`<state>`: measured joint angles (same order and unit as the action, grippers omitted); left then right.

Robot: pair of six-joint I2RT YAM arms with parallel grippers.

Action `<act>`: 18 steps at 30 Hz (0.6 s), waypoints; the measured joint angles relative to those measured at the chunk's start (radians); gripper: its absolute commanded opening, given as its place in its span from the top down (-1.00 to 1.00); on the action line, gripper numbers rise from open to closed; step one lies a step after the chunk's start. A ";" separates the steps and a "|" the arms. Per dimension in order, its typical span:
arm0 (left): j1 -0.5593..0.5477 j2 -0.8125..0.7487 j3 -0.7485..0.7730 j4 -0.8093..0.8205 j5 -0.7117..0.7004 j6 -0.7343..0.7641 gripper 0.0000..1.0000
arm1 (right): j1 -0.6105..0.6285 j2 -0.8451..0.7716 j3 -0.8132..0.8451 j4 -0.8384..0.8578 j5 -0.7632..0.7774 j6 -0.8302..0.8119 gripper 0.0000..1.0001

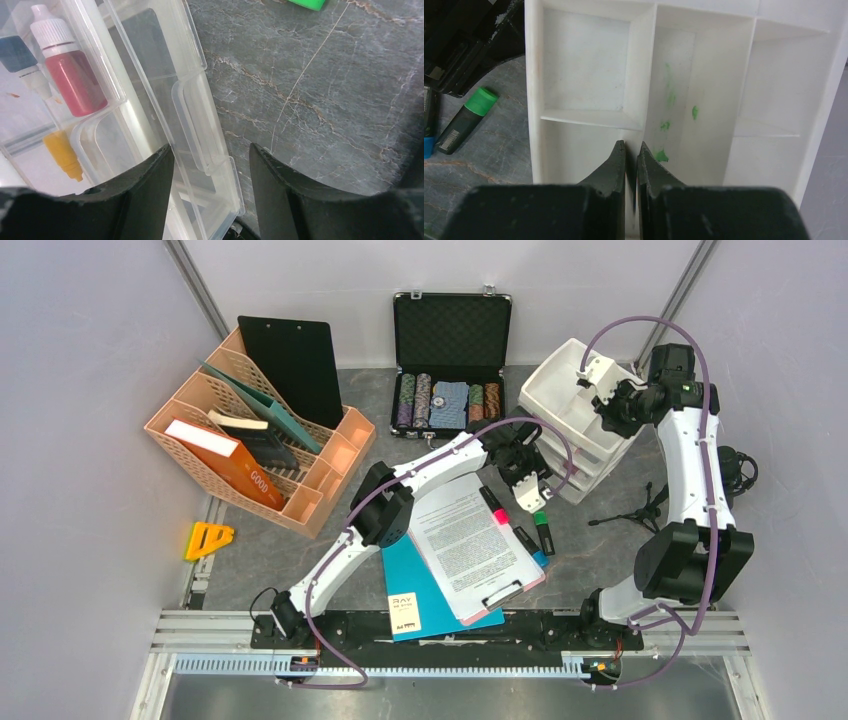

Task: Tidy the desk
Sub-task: Open the drawer in the storage box.

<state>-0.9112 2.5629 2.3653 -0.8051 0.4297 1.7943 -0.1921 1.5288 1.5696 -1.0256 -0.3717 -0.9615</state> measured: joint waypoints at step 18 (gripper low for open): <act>-0.004 -0.002 0.007 0.018 -0.002 0.010 0.43 | 0.000 0.013 0.020 -0.016 0.007 0.014 1.00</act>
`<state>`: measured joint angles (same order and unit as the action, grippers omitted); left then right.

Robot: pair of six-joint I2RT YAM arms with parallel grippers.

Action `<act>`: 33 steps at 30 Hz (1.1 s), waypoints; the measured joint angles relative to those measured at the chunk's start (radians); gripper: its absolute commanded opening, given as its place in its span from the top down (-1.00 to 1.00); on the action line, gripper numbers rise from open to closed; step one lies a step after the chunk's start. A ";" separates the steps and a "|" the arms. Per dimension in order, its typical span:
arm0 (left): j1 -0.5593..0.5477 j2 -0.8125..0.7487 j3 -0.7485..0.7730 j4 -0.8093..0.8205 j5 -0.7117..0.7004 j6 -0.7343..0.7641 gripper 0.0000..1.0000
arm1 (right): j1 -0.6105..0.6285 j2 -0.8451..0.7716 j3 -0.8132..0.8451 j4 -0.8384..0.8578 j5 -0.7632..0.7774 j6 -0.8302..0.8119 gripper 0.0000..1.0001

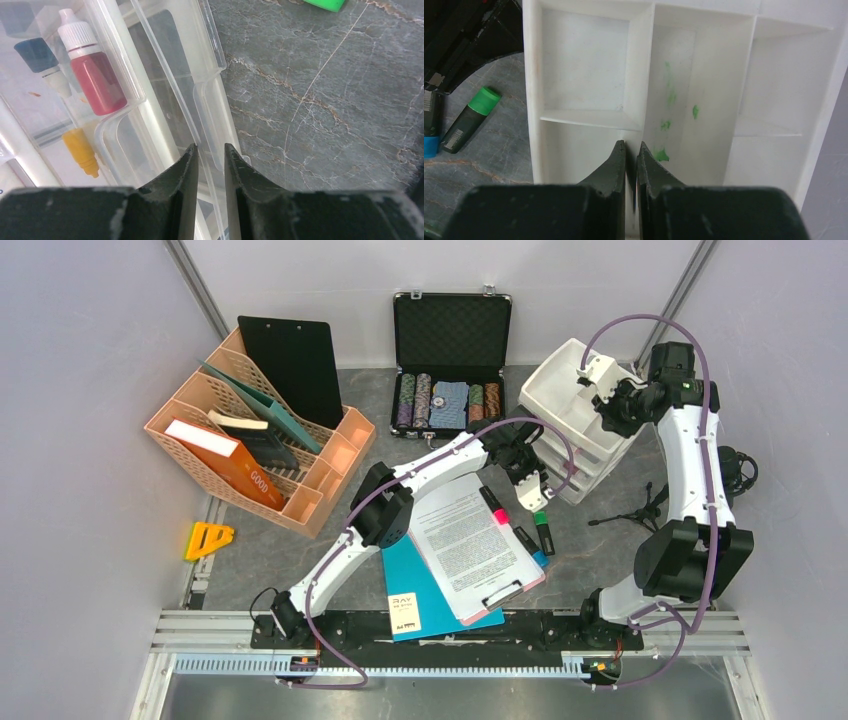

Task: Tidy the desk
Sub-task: Open the drawer in the storage box.

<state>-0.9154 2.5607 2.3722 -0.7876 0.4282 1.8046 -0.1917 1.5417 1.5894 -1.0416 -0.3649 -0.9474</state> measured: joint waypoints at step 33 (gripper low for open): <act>-0.025 -0.121 -0.134 -0.128 -0.043 -0.066 0.28 | 0.000 -0.010 -0.015 0.016 0.010 0.010 1.00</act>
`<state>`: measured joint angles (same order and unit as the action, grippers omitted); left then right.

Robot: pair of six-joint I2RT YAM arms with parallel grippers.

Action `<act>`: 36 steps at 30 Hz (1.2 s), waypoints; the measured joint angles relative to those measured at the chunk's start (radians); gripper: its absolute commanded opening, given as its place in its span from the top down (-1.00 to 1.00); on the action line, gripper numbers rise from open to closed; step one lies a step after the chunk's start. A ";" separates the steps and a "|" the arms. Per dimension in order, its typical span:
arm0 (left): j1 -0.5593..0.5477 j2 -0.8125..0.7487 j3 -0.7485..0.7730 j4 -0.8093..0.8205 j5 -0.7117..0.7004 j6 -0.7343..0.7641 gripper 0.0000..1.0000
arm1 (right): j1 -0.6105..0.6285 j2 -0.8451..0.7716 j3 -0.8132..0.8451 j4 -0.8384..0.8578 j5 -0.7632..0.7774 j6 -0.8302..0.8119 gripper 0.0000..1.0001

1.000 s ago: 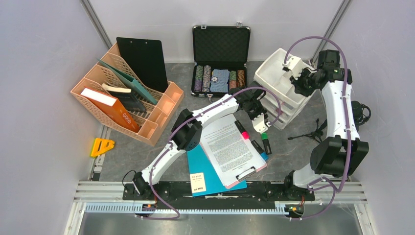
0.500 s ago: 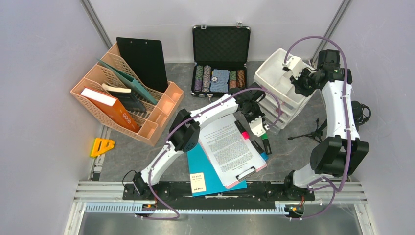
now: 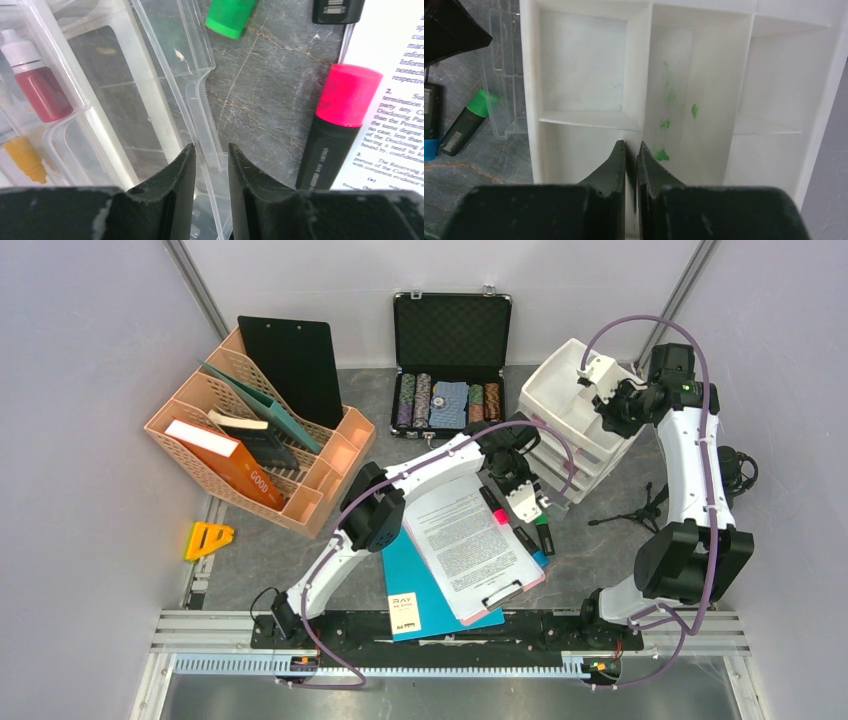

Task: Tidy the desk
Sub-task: Open the drawer in the storage box.

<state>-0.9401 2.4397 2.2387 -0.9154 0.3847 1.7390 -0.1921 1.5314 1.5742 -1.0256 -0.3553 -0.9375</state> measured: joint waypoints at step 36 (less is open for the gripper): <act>-0.011 -0.192 -0.187 0.252 -0.073 -0.420 -0.96 | -0.038 0.045 0.175 -0.125 0.061 0.048 -0.04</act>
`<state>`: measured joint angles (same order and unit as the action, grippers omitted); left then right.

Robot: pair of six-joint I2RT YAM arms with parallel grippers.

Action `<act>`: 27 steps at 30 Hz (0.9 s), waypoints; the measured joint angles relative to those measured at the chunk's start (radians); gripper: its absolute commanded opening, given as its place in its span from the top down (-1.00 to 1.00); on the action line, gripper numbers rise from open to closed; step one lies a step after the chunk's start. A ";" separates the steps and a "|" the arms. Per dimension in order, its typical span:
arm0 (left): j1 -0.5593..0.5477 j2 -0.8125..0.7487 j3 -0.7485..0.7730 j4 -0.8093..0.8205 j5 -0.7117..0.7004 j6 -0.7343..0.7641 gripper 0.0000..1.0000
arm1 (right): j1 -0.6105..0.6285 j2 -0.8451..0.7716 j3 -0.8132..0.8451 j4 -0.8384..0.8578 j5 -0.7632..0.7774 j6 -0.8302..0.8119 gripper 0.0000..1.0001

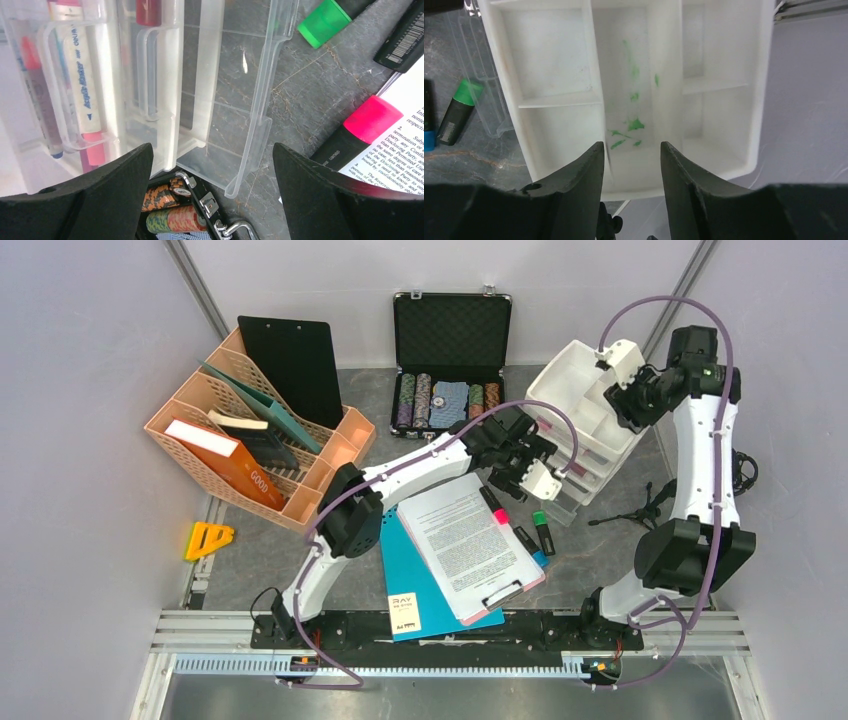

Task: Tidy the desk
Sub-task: Open the drawer in the storage box.

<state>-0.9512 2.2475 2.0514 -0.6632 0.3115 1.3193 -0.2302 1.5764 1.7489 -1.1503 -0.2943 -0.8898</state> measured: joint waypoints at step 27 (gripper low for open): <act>0.008 -0.606 -0.561 0.207 -0.394 -0.613 -1.00 | -0.002 -0.445 -0.271 0.200 -0.277 0.115 -0.96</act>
<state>-0.9436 1.6417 1.4902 -0.4561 -0.0822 0.7063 -0.2317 1.1313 1.4776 -0.9508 -0.5713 -0.7746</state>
